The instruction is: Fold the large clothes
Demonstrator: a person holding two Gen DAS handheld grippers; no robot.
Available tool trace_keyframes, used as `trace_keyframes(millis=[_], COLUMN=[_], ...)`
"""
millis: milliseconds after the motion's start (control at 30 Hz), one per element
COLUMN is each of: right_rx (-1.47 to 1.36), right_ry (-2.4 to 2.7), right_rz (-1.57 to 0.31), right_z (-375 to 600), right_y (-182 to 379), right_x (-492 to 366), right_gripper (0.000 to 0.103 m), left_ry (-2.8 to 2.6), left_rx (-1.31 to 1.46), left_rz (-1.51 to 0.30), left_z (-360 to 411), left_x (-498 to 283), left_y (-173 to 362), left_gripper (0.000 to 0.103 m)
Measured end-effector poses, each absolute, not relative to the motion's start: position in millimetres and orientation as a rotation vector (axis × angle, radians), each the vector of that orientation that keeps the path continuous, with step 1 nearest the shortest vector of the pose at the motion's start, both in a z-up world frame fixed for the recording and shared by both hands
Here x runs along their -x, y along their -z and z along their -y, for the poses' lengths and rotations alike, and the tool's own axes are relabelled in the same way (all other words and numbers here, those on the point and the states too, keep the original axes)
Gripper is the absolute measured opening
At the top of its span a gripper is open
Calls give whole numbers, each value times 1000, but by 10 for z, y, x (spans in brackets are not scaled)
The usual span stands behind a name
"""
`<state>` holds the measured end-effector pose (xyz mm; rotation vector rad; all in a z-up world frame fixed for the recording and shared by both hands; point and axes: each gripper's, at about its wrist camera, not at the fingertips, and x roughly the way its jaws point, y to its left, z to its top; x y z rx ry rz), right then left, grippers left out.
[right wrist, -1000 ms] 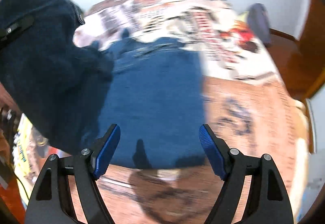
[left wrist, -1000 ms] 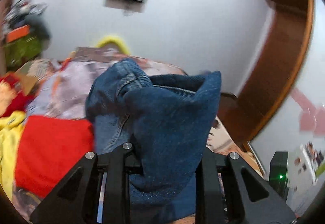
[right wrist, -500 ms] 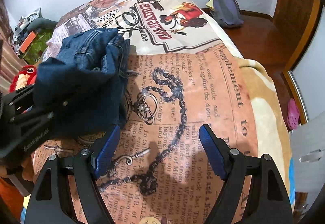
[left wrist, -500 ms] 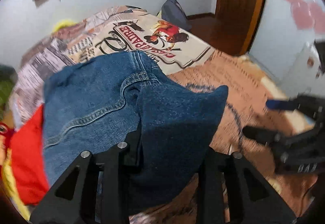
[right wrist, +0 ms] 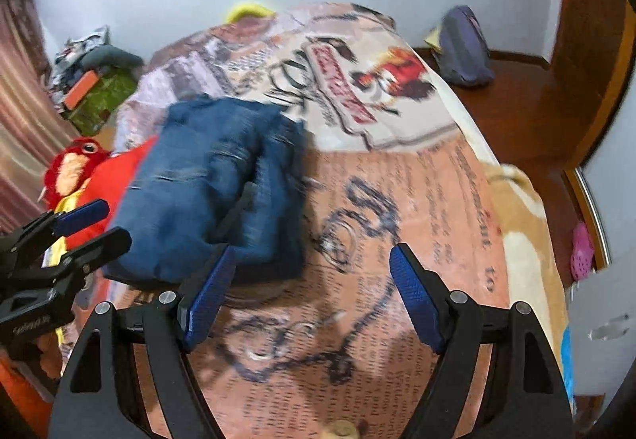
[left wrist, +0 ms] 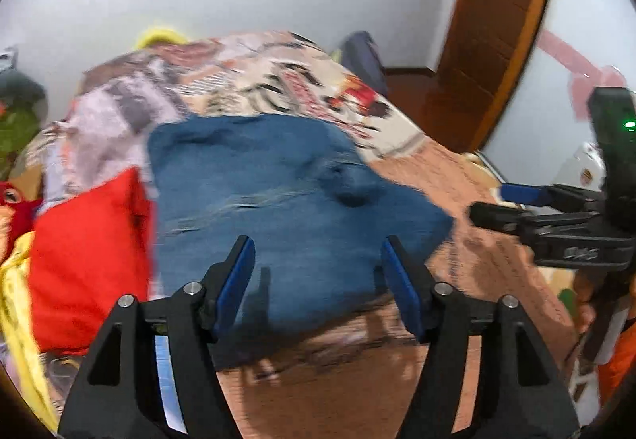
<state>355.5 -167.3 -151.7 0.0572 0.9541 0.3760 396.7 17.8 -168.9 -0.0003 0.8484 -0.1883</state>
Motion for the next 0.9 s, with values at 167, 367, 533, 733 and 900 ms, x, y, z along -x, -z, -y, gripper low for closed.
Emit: trace_keyframes(millis=[167, 367, 533, 733, 900], right_rx=[-34, 32, 44, -14, -43], right_ry=[-452, -456, -415, -423, -392], right_rz=[-924, -935, -1010, -1061, -1058], right_z=[1358, 1079, 1204, 1424, 1435], right_y=[1425, 1611, 1923, 2159, 2242], right_x=[-3588, -3709, -3832, -3789, -3736], right_gripper=[77, 77, 77, 79, 84], left_ry=[18, 10, 19, 25, 19], left_rx=[-56, -20, 10, 6, 75], left_rz=[-856, -963, -937, -917, -925], left_z=[-623, -889, -886, -840, -906], left_x=[-3945, -3955, -3917, -3864, -3843], left_y=[1788, 2162, 2351, 2428, 2465], left_gripper=[68, 69, 73, 77, 77])
